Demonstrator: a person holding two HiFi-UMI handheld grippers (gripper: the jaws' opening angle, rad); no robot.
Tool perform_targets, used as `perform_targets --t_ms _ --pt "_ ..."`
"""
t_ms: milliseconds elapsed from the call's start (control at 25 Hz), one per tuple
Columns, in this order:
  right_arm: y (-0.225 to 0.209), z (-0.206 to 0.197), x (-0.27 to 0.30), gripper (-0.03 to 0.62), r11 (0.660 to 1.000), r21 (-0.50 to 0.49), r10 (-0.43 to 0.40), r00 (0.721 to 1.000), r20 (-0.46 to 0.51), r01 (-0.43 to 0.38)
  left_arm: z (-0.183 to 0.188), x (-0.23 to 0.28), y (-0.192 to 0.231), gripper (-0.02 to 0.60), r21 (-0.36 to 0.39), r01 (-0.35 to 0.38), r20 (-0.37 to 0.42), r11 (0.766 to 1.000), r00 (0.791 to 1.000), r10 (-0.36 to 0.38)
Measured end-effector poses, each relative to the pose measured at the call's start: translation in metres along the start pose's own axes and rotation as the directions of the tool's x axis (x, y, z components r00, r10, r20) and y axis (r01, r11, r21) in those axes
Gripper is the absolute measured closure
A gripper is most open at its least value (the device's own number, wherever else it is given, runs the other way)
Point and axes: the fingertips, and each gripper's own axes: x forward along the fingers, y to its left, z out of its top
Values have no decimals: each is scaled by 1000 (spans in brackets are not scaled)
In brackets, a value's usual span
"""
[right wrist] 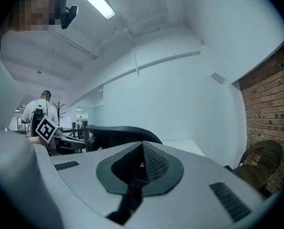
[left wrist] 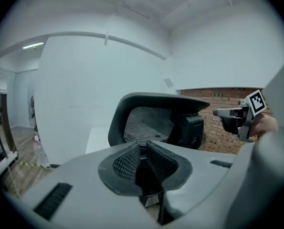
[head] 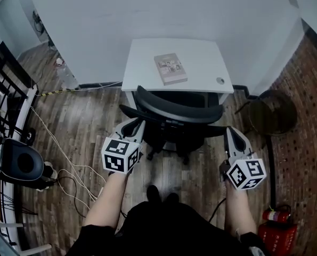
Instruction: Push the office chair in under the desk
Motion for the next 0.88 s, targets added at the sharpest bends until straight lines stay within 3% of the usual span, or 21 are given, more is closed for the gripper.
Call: perform_targets --t_ms 360,600,880 --pt "15 41 -26 591 996 -83 20 993 120 -10 40 -28 -23 543 29 -39 113 999 993 36" --pt "30 29 -20 591 995 -84 62 990 126 -51 33 -44 -28 545 13 -43 146 999 988 40" --pt "38 24 -20 591 993 -86 91 990 110 -82 22 -48 -9 546 -8 -77 129 997 989 77"
